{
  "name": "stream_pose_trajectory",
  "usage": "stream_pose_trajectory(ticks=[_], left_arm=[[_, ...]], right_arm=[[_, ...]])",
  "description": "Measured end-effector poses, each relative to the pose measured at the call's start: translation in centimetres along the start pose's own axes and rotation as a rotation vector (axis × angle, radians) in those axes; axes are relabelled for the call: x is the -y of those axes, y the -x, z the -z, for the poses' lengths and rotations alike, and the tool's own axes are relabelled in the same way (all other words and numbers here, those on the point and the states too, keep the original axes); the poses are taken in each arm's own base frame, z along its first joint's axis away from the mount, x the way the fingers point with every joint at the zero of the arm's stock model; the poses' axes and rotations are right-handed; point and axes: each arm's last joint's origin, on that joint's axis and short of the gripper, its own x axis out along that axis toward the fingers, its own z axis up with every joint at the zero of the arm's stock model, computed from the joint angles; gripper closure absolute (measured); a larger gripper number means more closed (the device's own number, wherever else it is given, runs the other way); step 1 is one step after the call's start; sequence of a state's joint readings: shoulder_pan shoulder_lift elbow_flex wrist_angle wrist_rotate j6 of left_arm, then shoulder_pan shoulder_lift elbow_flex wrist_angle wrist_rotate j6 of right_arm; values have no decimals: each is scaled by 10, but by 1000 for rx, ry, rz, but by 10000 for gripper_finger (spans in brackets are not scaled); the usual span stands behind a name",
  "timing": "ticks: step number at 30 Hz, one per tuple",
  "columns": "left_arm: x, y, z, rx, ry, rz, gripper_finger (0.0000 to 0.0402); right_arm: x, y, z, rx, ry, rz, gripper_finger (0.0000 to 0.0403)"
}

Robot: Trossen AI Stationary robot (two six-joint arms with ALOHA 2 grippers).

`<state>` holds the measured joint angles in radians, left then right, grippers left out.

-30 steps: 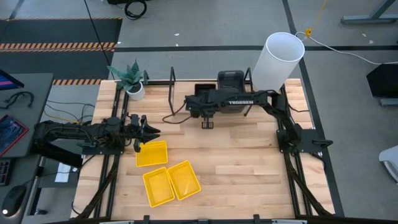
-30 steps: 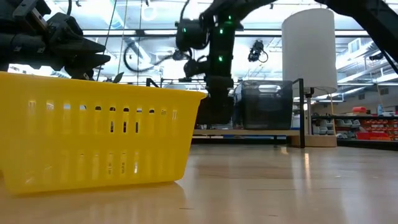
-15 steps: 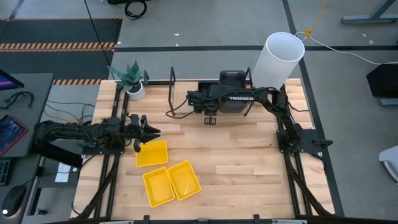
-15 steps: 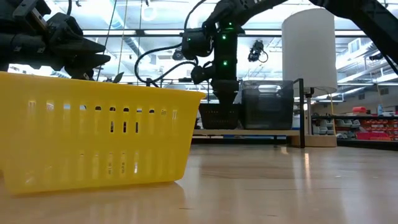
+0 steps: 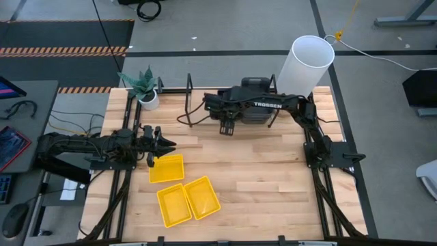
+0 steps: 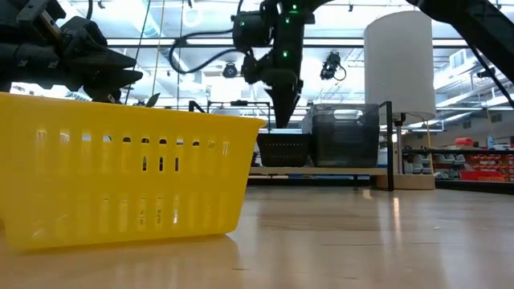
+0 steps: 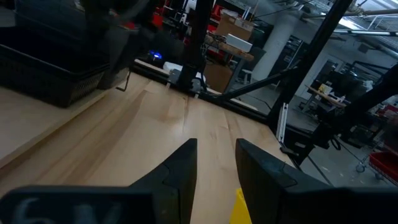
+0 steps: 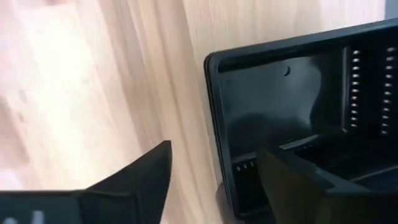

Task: Stack baskets on shelf by color
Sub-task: Stack the bottom left yellow bin on top of the bottom right yellow bin

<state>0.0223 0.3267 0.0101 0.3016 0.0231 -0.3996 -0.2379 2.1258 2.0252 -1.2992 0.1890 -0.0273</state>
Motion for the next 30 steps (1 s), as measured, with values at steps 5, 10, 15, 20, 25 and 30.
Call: stream_pose_trajectory(ticks=[5,10,15,20,25,30], left_arm=[[0,0,0,0,0,0,285],[0,0,0,0,0,0,285],[0,0,0,-1,0,0,285],[0,0,0,0,0,0,285],[0,0,0,-1,0,0,285],[0,0,0,0,0,0,285]], right_arm=[[1,13,-2,16,-31,-8,125],[-9,26,-2,25,-44,-17,107],[-21,31,-2,35,-32,-23,105],[-34,34,-2,49,-55,-52,105],[-48,40,-3,81,-112,-119,105],[-79,49,-4,135,-158,-167,105]])
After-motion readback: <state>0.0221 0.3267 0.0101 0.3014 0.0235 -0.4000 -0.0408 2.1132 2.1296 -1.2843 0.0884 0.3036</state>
